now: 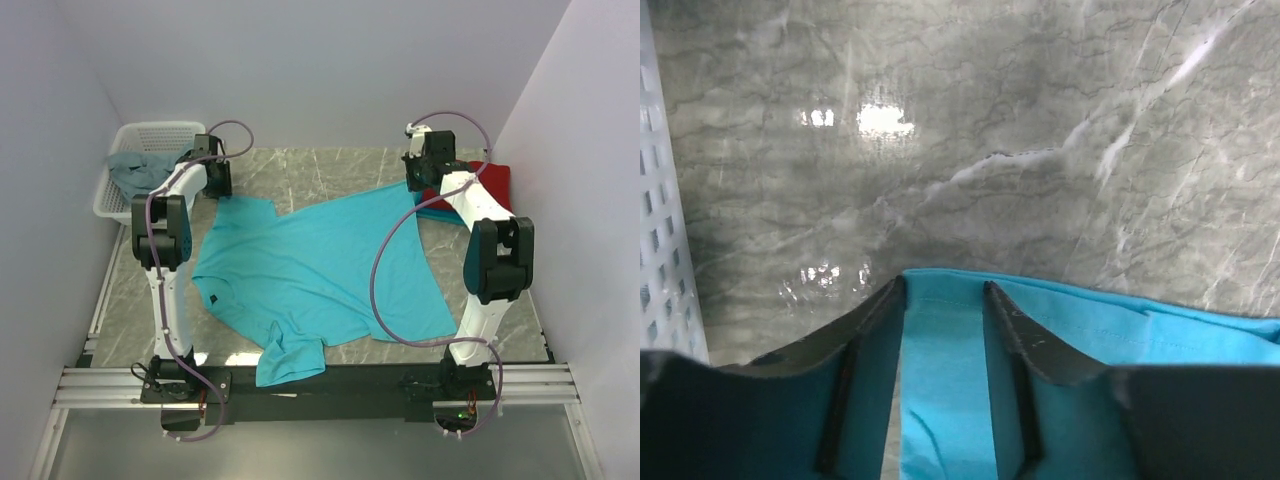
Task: Fold and stack the t-shirts
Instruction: Flatten the tshirt out
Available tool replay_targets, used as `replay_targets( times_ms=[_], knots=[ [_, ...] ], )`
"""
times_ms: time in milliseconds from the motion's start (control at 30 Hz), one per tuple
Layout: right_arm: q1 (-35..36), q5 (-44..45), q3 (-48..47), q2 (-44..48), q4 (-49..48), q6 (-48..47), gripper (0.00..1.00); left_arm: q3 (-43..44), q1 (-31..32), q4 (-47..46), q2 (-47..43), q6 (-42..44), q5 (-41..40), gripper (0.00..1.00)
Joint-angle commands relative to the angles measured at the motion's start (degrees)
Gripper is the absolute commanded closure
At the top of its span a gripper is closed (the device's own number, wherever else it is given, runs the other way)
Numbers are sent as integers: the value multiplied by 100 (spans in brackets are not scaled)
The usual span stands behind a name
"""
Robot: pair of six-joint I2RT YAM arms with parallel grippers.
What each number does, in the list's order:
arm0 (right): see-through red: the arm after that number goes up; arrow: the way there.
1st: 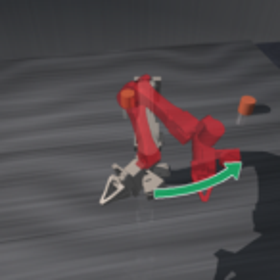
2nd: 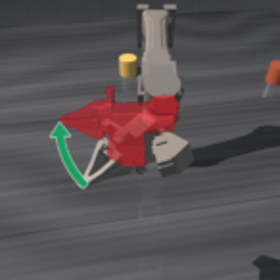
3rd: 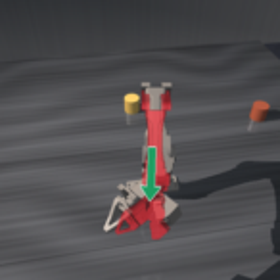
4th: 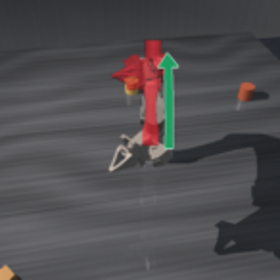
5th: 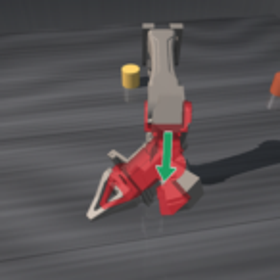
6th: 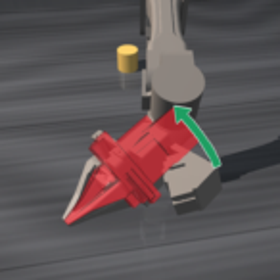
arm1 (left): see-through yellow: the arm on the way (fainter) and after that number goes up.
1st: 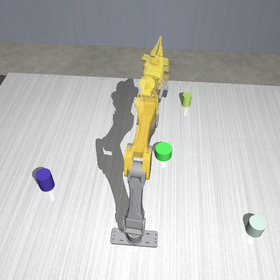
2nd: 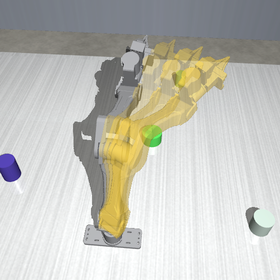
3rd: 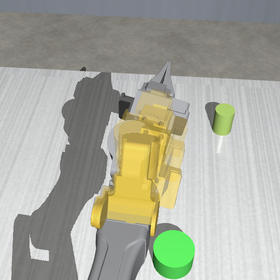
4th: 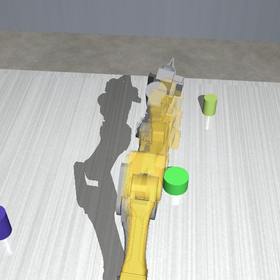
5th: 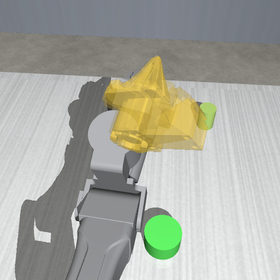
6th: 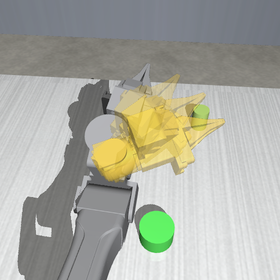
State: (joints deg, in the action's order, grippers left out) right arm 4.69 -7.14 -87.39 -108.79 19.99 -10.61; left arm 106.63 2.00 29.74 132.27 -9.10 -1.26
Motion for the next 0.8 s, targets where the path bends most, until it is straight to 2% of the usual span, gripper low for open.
replay_targets(
  times_ms=[0, 433, 533, 767],
  knots=[
    [-108, -25, 65, 350, -250, -73, 100, 69, -59, 155, 124, 93, 389, 60],
    [-275, -95, 100, 464, -276, -55, 100, 376, -33, 270, 229, 40, 732, 62],
    [-293, -112, 109, 473, -285, -46, 100, 385, -16, 305, 282, 49, 750, 66],
    [-311, -200, 144, 491, -267, -37, 100, 516, 28, 366, 458, 14, 715, 88]
  ],
)
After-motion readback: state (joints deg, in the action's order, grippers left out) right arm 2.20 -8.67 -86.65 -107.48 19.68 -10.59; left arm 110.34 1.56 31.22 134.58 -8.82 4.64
